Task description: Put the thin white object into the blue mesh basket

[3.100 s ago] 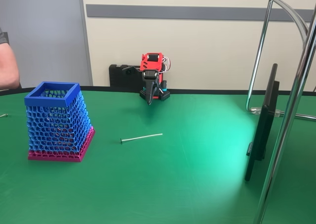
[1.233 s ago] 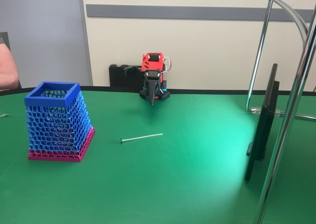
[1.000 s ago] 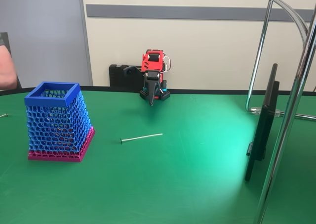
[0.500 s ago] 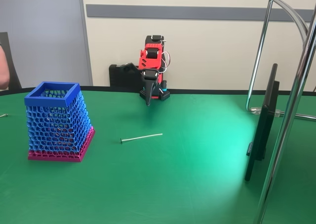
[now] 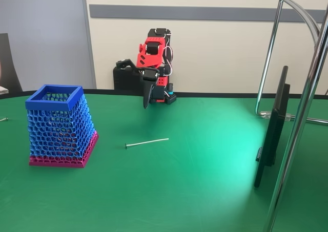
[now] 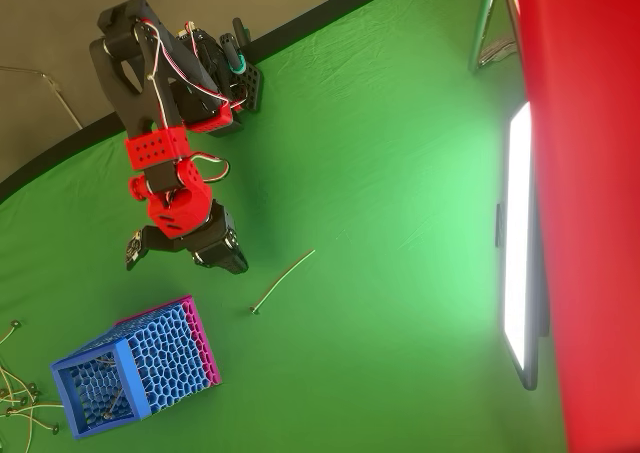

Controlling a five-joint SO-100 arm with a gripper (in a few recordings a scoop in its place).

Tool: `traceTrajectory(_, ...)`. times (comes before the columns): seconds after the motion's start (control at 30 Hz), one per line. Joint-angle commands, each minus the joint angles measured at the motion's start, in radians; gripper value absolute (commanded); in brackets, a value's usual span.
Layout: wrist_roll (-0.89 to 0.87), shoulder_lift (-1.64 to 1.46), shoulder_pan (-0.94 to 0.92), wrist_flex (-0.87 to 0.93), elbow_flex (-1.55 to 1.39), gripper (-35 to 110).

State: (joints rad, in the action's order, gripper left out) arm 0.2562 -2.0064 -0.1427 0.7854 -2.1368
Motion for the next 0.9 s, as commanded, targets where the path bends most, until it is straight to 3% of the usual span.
traceTrajectory(0.0,0.051,0.110,-0.008,0.054,0.160,1)
traceTrajectory(0.2,0.092,0.299,-0.054,0.098,0.356,1)
traceTrajectory(0.6,0.138,0.463,-0.054,0.077,0.416,3)
traceTrajectory(0.87,0.150,0.601,-0.092,0.189,0.565,10)
